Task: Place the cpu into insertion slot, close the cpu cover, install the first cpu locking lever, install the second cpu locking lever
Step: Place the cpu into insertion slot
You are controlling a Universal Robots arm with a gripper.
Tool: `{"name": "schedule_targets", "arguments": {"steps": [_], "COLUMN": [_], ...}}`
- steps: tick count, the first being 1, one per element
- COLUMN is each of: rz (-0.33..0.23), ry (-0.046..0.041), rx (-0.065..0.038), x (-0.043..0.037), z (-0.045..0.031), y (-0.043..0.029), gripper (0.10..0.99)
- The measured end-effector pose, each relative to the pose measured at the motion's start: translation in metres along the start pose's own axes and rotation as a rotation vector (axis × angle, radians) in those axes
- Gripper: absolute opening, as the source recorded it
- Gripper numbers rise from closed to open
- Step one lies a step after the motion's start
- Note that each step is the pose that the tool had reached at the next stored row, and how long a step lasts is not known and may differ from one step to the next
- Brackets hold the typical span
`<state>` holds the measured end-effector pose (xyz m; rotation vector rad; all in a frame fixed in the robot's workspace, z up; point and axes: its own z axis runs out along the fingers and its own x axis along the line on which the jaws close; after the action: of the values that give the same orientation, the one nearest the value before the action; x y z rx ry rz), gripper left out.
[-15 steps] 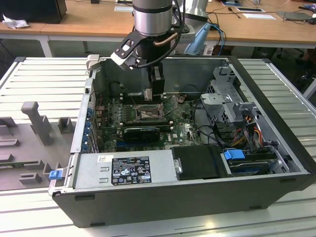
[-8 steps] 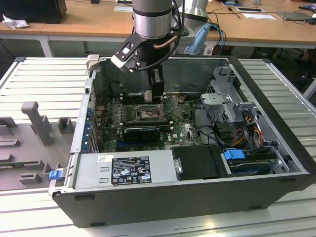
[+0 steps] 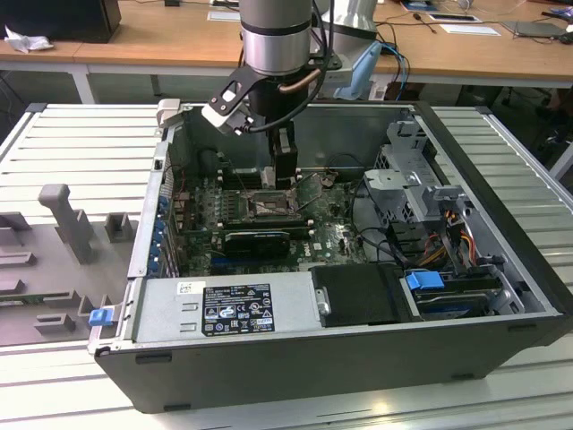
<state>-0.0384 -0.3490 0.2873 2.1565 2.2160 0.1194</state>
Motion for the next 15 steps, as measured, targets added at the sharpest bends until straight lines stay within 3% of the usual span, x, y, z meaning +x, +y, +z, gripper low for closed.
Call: {"name": "schedule_targets", "arguments": {"steps": [15], "rz": [0.000], "ry": [0.0000], "rx": [0.000], "x": [-0.0002], "z": [0.0106], "y": [-0.0009], "gripper": [0.529]}}
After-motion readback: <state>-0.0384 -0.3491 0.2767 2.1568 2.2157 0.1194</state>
